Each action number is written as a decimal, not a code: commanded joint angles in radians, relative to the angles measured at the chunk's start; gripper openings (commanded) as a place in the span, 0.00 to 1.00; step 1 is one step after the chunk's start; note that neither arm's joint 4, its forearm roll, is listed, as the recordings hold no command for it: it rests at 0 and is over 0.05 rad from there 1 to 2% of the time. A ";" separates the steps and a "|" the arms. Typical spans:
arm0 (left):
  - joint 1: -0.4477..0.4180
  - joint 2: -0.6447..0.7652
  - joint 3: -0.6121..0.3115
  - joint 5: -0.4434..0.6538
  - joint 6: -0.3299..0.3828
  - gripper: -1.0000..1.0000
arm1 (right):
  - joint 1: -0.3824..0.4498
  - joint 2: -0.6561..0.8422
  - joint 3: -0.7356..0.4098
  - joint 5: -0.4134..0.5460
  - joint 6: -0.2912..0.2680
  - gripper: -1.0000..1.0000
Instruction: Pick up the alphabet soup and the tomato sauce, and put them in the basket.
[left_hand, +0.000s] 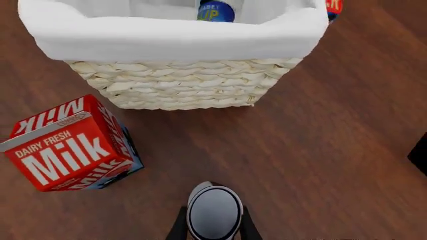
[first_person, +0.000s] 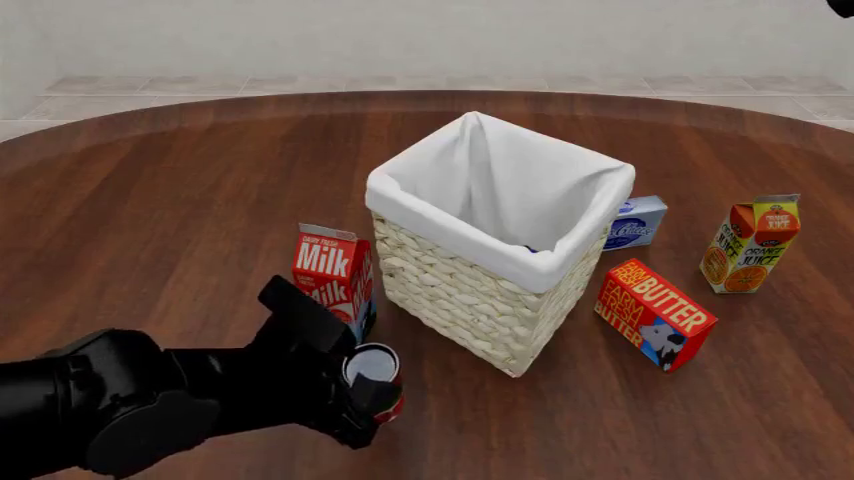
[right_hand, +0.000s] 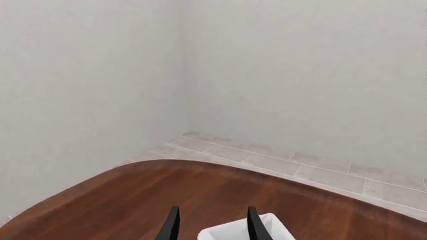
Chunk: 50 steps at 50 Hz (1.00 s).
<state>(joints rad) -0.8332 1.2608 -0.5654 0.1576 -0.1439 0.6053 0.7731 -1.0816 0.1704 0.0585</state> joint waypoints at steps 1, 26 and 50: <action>-0.009 -0.048 -0.038 0.059 0.030 0.00 | -0.003 0.003 -0.001 -0.007 0.000 1.00; -0.021 -0.146 -0.120 0.177 0.054 0.00 | -0.005 0.000 0.001 -0.006 0.000 1.00; 0.006 -0.202 -0.222 0.266 0.106 0.00 | -0.008 0.003 -0.002 -0.004 -0.001 1.00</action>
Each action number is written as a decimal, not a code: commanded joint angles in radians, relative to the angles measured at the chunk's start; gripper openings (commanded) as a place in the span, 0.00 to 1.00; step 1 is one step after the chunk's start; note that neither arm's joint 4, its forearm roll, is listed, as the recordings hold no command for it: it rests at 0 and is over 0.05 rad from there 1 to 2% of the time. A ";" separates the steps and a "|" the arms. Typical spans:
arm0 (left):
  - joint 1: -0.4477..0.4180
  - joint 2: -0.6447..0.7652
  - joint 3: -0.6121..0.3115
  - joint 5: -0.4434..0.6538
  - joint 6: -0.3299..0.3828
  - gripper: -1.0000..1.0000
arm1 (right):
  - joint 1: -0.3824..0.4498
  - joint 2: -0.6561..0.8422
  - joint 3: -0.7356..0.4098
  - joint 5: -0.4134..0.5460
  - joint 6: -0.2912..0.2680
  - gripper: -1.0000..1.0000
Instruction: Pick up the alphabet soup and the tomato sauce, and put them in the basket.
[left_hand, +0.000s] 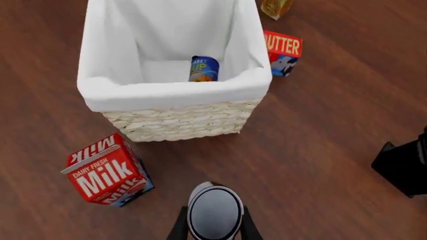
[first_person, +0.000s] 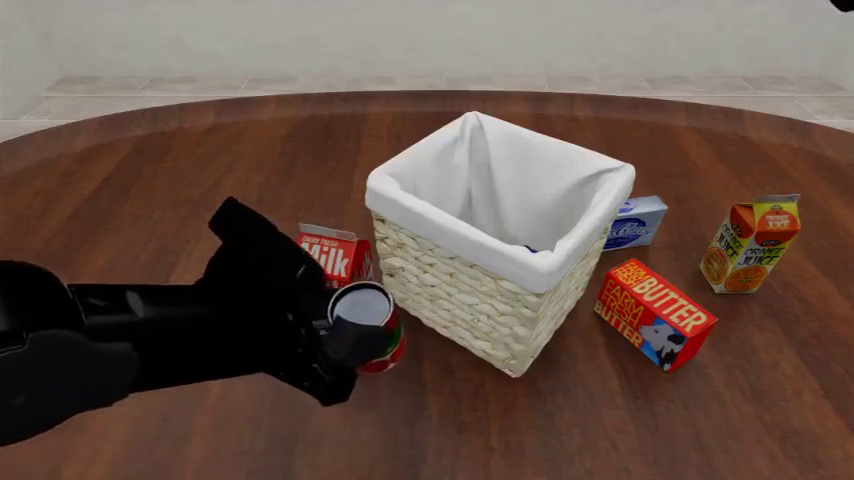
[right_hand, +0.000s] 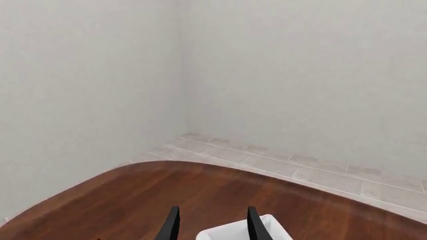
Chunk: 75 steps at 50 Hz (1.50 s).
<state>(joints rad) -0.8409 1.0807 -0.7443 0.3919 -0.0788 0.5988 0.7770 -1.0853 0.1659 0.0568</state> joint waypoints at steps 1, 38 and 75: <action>0.016 -0.026 -0.050 0.036 0.039 0.00 | -0.002 -0.002 0.002 0.000 0.000 1.00; 0.065 -0.012 -0.268 0.134 0.150 0.00 | -0.013 -0.008 0.008 -0.003 0.010 1.00; 0.090 0.087 -0.437 0.121 0.205 0.00 | -0.018 -0.011 0.028 -0.016 0.018 1.00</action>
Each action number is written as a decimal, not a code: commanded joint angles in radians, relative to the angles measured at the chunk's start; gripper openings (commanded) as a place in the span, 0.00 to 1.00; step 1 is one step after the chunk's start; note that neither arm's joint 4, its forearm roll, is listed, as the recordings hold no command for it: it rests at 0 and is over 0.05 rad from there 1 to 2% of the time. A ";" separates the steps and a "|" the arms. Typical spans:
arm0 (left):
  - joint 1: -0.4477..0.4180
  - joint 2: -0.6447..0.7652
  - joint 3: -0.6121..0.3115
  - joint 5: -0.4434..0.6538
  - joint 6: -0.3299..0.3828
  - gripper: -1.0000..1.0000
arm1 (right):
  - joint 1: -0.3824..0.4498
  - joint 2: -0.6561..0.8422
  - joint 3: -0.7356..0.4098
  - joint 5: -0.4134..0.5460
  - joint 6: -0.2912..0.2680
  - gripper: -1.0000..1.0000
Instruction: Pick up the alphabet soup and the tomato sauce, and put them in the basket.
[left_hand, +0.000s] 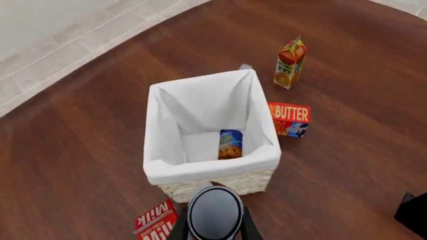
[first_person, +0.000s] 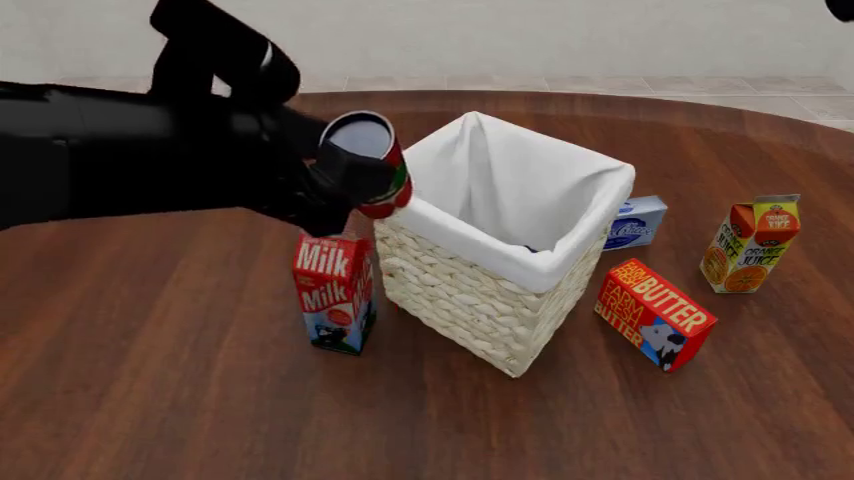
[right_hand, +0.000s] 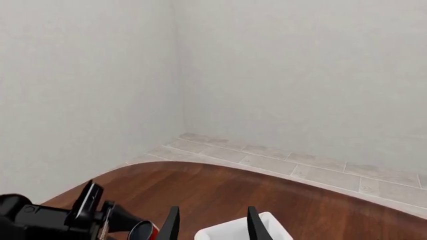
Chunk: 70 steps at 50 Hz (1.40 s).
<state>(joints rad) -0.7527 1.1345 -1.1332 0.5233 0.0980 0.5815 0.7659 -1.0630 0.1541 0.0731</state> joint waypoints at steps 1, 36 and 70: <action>0.002 0.039 -0.052 -0.013 0.034 0.00 | 0.000 0.001 0.007 -0.006 0.002 1.00; -0.002 0.237 -0.178 -0.035 0.077 0.00 | -0.007 -0.007 0.007 -0.005 0.008 1.00; 0.018 0.415 -0.326 -0.020 0.109 0.00 | -0.021 -0.014 0.052 -0.039 0.028 1.00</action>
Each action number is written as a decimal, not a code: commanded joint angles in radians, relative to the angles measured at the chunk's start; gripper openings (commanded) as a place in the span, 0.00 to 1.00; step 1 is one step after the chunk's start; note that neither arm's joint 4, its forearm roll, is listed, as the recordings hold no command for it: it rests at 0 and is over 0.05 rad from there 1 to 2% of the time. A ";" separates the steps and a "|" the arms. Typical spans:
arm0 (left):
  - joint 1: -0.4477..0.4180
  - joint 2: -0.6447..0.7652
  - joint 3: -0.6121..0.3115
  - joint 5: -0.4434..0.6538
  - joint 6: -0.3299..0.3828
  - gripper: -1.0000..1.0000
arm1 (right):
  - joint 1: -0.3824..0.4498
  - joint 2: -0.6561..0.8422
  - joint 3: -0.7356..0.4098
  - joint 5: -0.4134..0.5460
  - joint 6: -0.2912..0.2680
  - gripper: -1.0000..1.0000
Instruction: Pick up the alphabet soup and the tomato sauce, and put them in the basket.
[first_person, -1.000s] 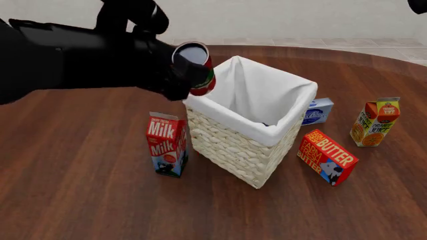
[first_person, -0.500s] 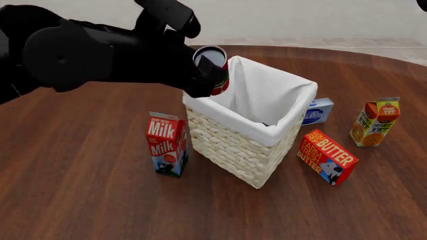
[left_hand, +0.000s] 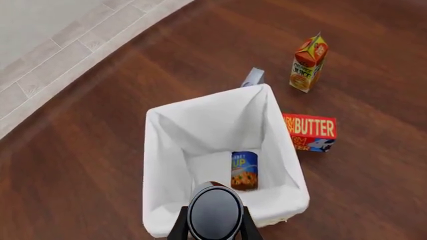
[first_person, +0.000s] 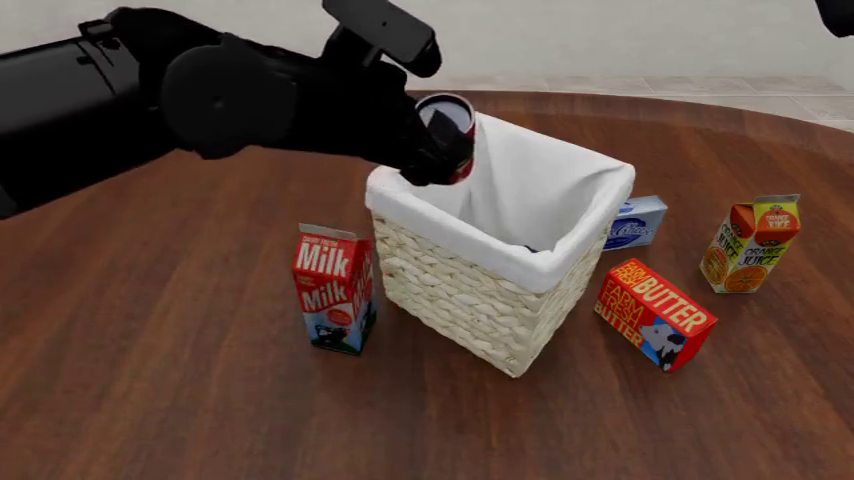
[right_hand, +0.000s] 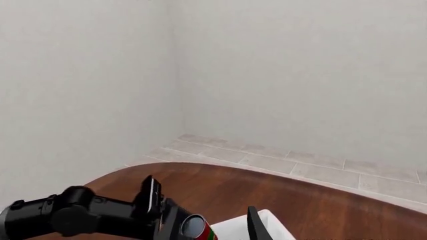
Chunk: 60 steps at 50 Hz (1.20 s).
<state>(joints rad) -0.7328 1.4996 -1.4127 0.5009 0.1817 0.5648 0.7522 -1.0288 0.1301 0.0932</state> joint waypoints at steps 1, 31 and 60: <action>-0.001 0.056 -0.054 0.004 0.027 0.00 | -0.005 0.002 0.019 -0.018 0.009 1.00; 0.005 0.185 -0.127 -0.024 0.019 0.00 | -0.014 0.013 0.037 -0.069 0.020 1.00; 0.056 0.327 -0.232 -0.009 0.047 0.00 | -0.026 0.011 0.063 -0.090 0.038 1.00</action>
<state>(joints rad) -0.6958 1.7801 -1.6137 0.4931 0.2039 0.5437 0.7678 -0.9751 0.0439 0.1270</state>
